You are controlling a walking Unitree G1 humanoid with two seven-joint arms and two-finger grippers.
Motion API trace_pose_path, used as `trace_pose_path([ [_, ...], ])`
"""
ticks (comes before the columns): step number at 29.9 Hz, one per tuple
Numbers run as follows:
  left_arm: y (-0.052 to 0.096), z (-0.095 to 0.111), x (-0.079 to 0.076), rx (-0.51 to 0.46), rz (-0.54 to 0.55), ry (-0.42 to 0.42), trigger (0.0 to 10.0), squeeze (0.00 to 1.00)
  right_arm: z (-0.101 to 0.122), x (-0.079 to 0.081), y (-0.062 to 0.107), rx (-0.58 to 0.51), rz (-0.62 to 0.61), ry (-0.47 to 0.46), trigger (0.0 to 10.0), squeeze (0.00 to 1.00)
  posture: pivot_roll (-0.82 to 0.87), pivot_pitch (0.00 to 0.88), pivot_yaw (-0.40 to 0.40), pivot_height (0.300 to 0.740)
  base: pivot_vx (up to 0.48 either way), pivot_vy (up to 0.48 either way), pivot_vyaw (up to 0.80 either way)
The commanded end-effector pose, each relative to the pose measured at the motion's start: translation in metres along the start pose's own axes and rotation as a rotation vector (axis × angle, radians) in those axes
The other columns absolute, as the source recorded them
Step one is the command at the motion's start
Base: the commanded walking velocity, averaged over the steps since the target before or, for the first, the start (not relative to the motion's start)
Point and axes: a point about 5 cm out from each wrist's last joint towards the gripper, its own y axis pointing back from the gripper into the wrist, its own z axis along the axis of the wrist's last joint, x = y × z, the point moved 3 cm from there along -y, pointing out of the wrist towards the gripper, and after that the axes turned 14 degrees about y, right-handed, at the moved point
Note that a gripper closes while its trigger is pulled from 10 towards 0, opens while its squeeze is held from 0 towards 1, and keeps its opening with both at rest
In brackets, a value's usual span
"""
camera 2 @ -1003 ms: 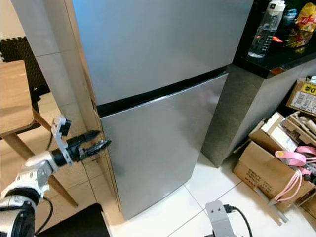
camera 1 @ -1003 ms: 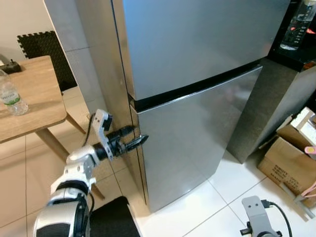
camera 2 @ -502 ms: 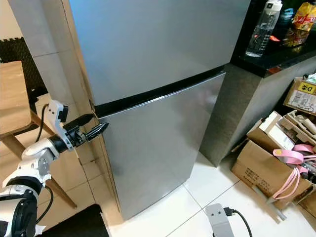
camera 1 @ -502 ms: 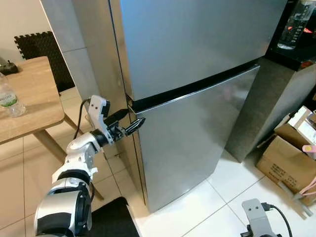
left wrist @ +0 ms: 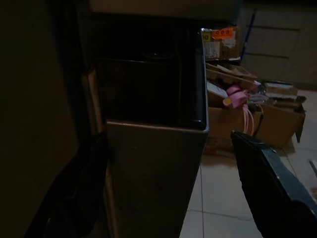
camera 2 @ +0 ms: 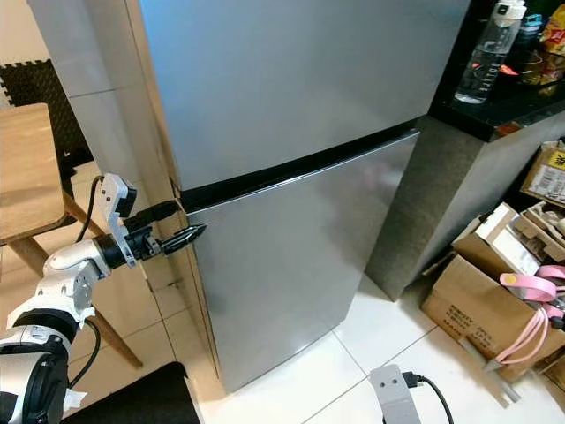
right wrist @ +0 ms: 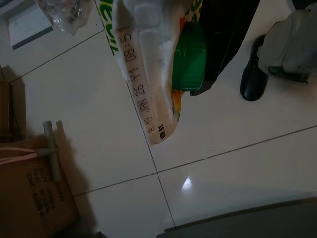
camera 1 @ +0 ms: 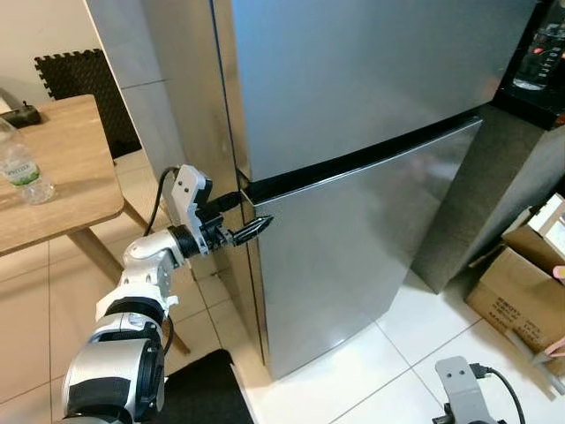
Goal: Restocking fridge
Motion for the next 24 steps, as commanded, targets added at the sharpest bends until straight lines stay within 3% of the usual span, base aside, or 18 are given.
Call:
trace_pose_path([
  [1, -0.012, -0.037, -0.023, 0.170, -0.162, 0.053, 10.0, 0.00, -0.006, -0.003, 0.002, 0.016, -0.007, 0.003, 10.0, 0.00, -0.07, 0.000, -0.003, 0.740, 0.000, 0.000, 0.00],
  [5, -0.015, -0.041, -0.028, 0.176, -0.187, 0.055, 10.0, 0.00, -0.007, -0.004, 0.002, 0.018, -0.008, 0.001, 10.0, 0.00, -0.06, 0.000, -0.004, 0.740, 0.000, 0.000, 0.00],
  [9, -0.028, -0.054, -0.051, 0.190, -0.310, 0.072, 10.0, 0.00, -0.008, -0.006, 0.002, 0.018, -0.014, -0.002, 10.0, 0.00, -0.07, 0.000, -0.003, 0.740, 0.000, 0.000, 0.00],
  [16, -0.037, -0.054, -0.062, 0.175, -0.370, 0.077, 10.0, 0.00, -0.007, -0.007, 0.002, 0.017, -0.015, -0.005, 10.0, 0.00, -0.07, 0.000, -0.003, 0.740, 0.000, 0.000, 0.00],
  [20, -0.046, -0.052, -0.079, 0.141, -0.456, 0.095, 10.0, 0.00, -0.010, -0.006, 0.003, 0.025, -0.012, -0.007, 10.0, 0.00, -0.07, 0.000, -0.002, 0.740, 0.000, 0.000, 0.00],
  [24, -0.051, -0.050, -0.113, 0.108, -0.631, 0.162, 10.0, 0.00, -0.019, -0.001, 0.005, 0.053, -0.002, -0.012, 10.0, 0.00, -0.07, 0.000, -0.003, 0.740, 0.000, 0.000, 0.00],
])
